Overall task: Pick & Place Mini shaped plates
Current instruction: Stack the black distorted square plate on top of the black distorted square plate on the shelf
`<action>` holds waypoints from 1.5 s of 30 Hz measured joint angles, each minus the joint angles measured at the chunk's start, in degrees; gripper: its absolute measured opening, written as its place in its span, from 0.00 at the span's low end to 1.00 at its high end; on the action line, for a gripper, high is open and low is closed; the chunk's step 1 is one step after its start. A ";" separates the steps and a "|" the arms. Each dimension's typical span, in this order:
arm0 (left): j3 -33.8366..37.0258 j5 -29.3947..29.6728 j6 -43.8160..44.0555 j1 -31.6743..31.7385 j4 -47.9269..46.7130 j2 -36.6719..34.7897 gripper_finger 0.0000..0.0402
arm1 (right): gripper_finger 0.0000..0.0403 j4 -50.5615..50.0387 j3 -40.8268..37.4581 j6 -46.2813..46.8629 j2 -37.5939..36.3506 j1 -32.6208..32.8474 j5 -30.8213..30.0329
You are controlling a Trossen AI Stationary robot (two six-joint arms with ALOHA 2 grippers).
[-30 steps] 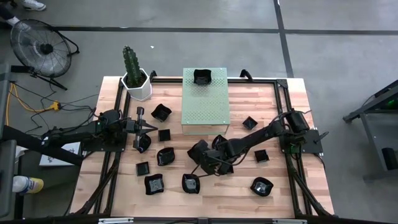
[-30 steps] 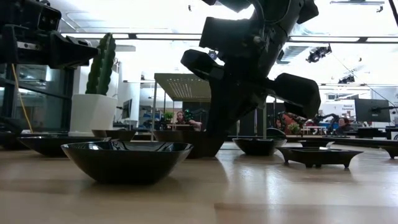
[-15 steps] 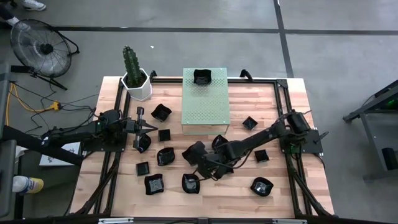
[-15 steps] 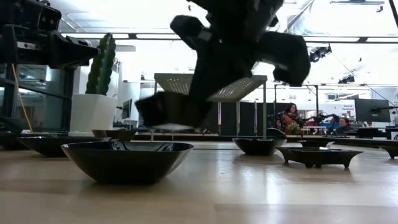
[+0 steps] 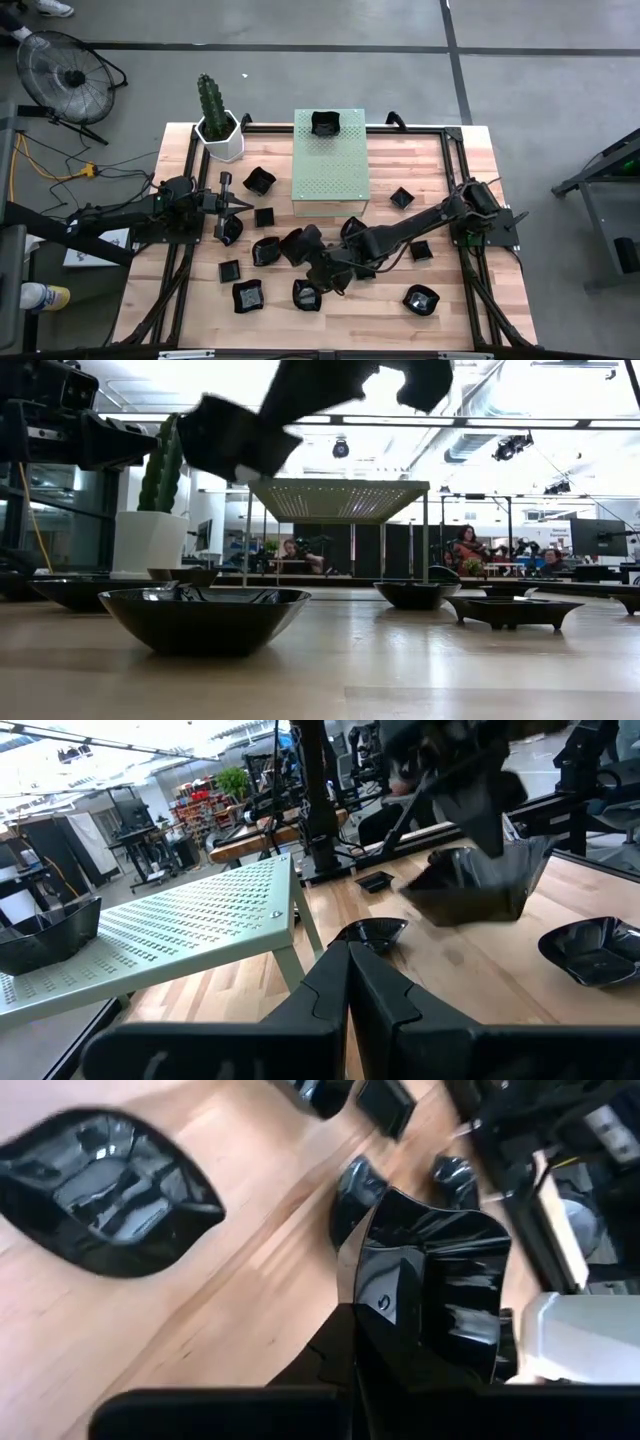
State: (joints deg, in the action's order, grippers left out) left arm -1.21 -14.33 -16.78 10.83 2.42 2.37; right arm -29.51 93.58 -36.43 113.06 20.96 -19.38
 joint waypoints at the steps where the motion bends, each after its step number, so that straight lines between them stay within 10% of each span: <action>1: -0.02 0.00 0.00 0.00 0.02 0.00 0.01 | 0.00 -0.50 0.83 -0.01 0.00 0.10 -0.24; 45: 0.00 0.00 -0.02 0.00 0.00 0.00 0.01 | 0.00 -17.23 31.46 0.38 0.00 -3.85 -14.86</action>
State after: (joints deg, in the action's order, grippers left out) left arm -1.21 -14.33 -16.80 10.83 2.42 2.37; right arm -46.74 125.03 -36.05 113.06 17.11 -34.24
